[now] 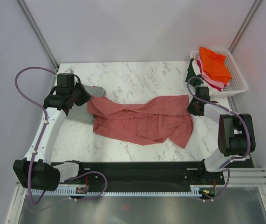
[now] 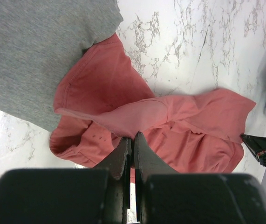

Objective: Fold and stack the t-shirts
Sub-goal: Flatten the tshirt out

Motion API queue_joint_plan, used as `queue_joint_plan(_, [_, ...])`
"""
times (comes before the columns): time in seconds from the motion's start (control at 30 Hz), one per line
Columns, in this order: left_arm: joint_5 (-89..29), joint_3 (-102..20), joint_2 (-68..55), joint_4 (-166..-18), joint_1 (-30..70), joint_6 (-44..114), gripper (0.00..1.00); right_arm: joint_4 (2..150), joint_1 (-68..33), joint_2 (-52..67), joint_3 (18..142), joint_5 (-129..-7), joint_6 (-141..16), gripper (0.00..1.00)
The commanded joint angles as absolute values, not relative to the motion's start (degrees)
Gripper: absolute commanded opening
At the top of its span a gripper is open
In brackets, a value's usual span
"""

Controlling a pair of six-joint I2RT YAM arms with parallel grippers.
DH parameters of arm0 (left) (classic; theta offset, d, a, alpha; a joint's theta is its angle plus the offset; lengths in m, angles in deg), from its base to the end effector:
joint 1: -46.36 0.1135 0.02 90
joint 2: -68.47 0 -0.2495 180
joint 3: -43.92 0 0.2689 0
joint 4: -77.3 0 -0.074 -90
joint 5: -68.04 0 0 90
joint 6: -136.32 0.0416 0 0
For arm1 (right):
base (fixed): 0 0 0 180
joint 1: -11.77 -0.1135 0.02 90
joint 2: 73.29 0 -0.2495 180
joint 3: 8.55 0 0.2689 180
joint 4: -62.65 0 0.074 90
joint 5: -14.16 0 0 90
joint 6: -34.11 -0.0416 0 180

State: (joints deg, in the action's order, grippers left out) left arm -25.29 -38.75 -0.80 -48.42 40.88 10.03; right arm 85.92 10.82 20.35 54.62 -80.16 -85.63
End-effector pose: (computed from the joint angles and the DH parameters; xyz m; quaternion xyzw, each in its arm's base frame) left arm 0.2791 -0.0292 0.3336 -0.2299 0.8797 -0.1728 0.3788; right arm 0.3359 0.0024 0.1330 0.2475 0.9169 0.0477 0.3093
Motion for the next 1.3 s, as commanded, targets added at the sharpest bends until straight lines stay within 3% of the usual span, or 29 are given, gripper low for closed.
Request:
queue_joint_plan(0.0, [-25.1,-38.8,1.3,-50.8,41.3,12.5,0.02,85.6,10.9,15.9,55.1,-81.8,-85.4,0.14])
queue_joint_plan(0.07, [-25.1,-38.9,1.4,-50.8,41.3,12.4,0.02,87.2,10.9,13.8,55.8,-82.0,-85.2,0.02])
queue_joint_plan(0.1, [-25.1,-38.9,1.5,-50.8,41.3,12.4,0.02,87.8,11.0,13.1,55.9,-82.1,-85.1,0.0])
queue_joint_plan(0.3, [-24.7,-39.0,1.8,-50.8,41.3,12.5,0.02,90.4,11.0,7.1,57.0,-84.0,-84.8,0.0])
queue_joint_plan(0.7, [-24.9,-38.4,2.6,-50.8,41.3,12.8,0.02,91.2,11.0,6.4,56.8,-76.9,-85.2,0.0])
queue_joint_plan(1.03, [-24.7,-37.7,3.3,-51.0,41.3,13.2,0.02,89.5,11.0,1.1,46.4,-67.7,-85.9,0.01])
queue_joint_plan(1.13, [-25.0,-37.6,3.3,-51.1,41.3,13.2,0.02,90.0,10.9,0.1,45.2,-67.1,-85.2,0.04])
queue_joint_plan(1.2, [-25.4,-37.4,3.3,-51.3,41.3,13.1,0.02,90.0,11.0,0.1,44.8,-67.0,-84.8,0.24])
queue_joint_plan(1.23, [-25.5,-37.3,3.3,-51.3,41.3,13.0,0.02,90.0,11.0,-0.1,44.5,-67.1,-84.6,0.39])
queue_joint_plan(1.27, [-25.5,-37.3,3.3,-51.3,41.3,13.0,0.02,90.0,11.0,-0.1,44.3,-67.0,-84.6,0.44])
